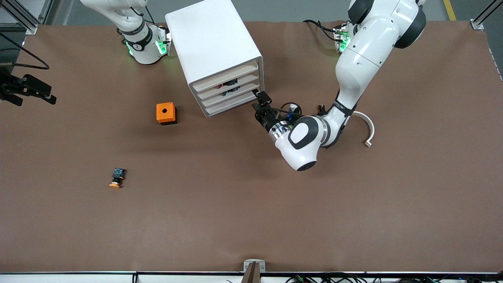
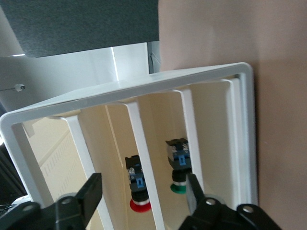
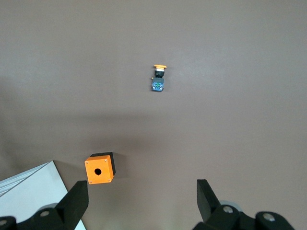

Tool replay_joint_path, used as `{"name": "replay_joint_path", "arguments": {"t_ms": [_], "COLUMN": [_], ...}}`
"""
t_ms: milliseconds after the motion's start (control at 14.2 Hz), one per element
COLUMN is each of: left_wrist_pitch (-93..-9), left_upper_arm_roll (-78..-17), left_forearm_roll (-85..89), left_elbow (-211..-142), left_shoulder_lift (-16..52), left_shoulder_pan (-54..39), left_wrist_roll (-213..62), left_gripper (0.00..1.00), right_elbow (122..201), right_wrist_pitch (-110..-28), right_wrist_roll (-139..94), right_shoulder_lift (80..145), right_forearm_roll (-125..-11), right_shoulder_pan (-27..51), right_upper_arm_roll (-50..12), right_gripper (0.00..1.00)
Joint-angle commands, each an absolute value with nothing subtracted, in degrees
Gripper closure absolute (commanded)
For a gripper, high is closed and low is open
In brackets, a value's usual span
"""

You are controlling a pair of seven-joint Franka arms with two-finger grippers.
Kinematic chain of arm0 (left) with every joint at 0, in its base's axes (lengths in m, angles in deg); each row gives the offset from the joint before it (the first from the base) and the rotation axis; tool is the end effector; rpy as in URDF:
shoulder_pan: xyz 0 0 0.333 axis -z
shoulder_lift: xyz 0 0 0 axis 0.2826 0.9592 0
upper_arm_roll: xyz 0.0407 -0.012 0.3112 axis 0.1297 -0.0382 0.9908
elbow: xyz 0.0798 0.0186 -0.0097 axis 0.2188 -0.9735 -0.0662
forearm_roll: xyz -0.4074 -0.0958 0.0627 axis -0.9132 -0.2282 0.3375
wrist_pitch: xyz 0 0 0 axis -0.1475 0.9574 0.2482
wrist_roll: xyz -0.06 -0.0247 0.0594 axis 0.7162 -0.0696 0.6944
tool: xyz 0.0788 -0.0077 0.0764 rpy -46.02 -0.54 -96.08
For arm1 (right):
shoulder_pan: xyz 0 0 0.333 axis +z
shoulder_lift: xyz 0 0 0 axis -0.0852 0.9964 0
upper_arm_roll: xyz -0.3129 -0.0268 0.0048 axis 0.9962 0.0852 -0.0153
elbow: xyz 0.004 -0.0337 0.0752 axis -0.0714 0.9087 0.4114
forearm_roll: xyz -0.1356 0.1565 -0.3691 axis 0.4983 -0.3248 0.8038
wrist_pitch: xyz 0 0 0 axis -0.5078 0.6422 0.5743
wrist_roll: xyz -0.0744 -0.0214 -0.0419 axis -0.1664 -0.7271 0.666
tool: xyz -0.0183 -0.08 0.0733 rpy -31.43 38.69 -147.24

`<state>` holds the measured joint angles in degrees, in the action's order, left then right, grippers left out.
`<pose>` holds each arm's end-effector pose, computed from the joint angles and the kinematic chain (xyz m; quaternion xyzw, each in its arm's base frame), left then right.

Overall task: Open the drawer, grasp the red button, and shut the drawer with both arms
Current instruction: 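Pull the drawer out of the white cabinet with the left gripper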

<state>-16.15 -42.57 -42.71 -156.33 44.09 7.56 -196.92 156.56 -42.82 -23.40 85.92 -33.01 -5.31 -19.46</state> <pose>0.5026 -0.4680 0.1790 -0.4480 -0.6347 0.5640 0.2800 0.5642 -0.0495 0.6180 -0.9997 -0.0077 0.0088 0.0198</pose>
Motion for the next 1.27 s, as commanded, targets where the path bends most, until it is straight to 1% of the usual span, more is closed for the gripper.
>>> {"name": "replay_joint_path", "arguments": {"t_ms": [0, 212, 353, 565, 776, 918, 1059, 1200], "left_wrist_pitch": [-15.11, -15.11, -14.24, -11.25, -11.07, -11.07, -11.07, -11.07], "left_upper_arm_roll": [-42.58, -42.67, -42.67, -42.76, -42.67, -42.67, -42.67, -42.58], "left_forearm_roll": [-43.77, -43.77, -43.77, -43.77, -44.11, -44.91, -45.08, -45.78], "left_elbow": [-156.20, -158.04, -158.75, -159.02, -158.93, -158.84, -158.75, -158.67], "left_shoulder_lift": [45.05, 45.40, 45.40, 45.31, 45.31, 45.40, 45.40, 45.40], "left_shoulder_pan": [9.59, 11.53, 13.02, 15.13, 15.49, 15.40, 15.14, 14.61], "left_wrist_roll": [-198.89, -200.11, -200.03, -199.94, -200.11, -200.99, -201.61, -201.61], "left_gripper": [0.35, 0.36, 0.40, 0.56, 0.81, 0.89, 0.92, 0.93], "right_elbow": [157.76, 157.67, 157.58, 157.58, 157.41, 156.36, 156.09, 155.56], "right_wrist_pitch": [-43.17, -42.82, -42.82, -42.73, -42.64, -42.56, -42.56, -42.47], "right_wrist_roll": [-24.13, -24.13, -24.13, -24.04, -24.04, -24.04, -23.95, -23.69], "right_shoulder_lift": [84.64, 84.73, 84.73, 84.73, 84.73, 84.99, 85.17, 85.69], "right_forearm_roll": [-32.45, -32.45, -32.45, -32.45, -32.45, -32.45, -32.45, -32.45], "right_shoulder_pan": [-5.94, -5.85, -5.94, -6.03, -5.94, -5.94, -5.94, -5.94], "right_upper_arm_roll": [-19.81, -19.81, -19.81, -19.81, -19.81, -19.81, -19.81, -19.81], "right_gripper": [0.00, 0.00, 0.00, 0.00, 0.00, 0.00, 0.00, 0.00]}}
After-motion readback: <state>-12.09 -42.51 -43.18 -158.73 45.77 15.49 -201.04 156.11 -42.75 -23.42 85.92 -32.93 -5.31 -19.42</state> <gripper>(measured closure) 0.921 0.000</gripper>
